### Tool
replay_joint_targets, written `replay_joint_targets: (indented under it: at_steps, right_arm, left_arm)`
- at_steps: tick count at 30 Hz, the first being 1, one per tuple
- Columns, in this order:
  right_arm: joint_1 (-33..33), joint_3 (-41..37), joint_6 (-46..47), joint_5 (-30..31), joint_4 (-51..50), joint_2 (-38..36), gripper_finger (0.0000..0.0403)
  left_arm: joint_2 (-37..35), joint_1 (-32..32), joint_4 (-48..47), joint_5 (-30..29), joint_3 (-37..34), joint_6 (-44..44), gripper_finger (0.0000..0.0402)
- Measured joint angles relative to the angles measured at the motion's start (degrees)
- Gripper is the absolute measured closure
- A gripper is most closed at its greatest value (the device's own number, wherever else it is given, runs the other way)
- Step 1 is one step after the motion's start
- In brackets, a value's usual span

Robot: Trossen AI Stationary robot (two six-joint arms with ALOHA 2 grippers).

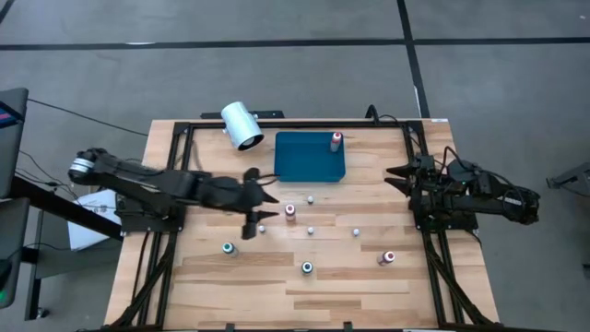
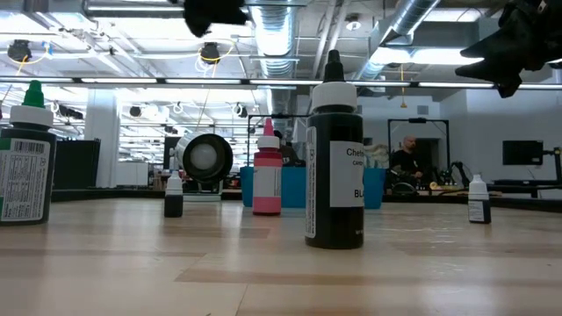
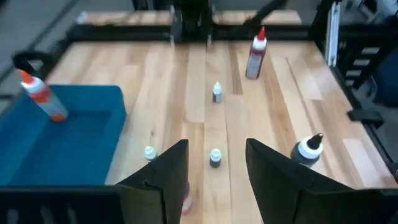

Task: Pick & Place food coloring
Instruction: Put the large pink food coloring bottle into the blue bin

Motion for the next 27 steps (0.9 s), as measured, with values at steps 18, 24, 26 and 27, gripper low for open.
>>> replay_joint_targets:
  at_steps: [18,24,26,27]
  right_arm:
    - [0.00,0.00,-0.20,-0.26,0.06,0.00,0.0238]
    - [0.00,0.00,-0.18,-0.24,0.04,0.00,0.0241]
    - [0.00,0.00,-0.18,-0.24,0.04,0.00,0.0241]
    - [0.00,0.00,-0.18,-0.24,0.04,0.00,0.0241]
  left_arm:
    - [14.87,4.59,-6.23,3.42,7.21,-4.58,0.0248]
    - [14.84,4.55,-6.54,4.09,7.21,-4.42,0.0248]
    - [14.84,4.55,-6.83,4.09,7.21,-4.57,0.0248]
    - [14.84,4.55,-6.88,4.09,7.21,-4.52,0.0248]
